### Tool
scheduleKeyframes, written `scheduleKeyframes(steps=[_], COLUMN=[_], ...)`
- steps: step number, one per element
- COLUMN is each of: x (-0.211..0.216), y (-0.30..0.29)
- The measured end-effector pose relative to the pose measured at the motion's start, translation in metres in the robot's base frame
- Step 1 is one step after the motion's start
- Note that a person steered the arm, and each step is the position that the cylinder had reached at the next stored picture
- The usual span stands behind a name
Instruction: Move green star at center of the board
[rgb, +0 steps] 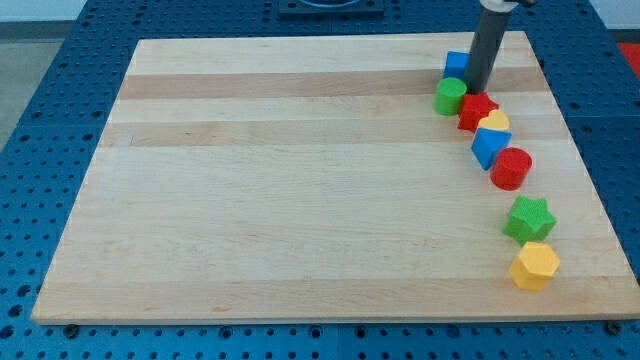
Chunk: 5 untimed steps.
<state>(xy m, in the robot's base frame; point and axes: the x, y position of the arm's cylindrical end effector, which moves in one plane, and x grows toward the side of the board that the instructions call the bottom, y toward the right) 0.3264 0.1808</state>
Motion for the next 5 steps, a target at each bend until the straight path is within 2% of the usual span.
scheduleKeyframes(steps=[2,3,5], x=[0.025,0.019,0.009], y=[-0.028,-0.031,-0.077])
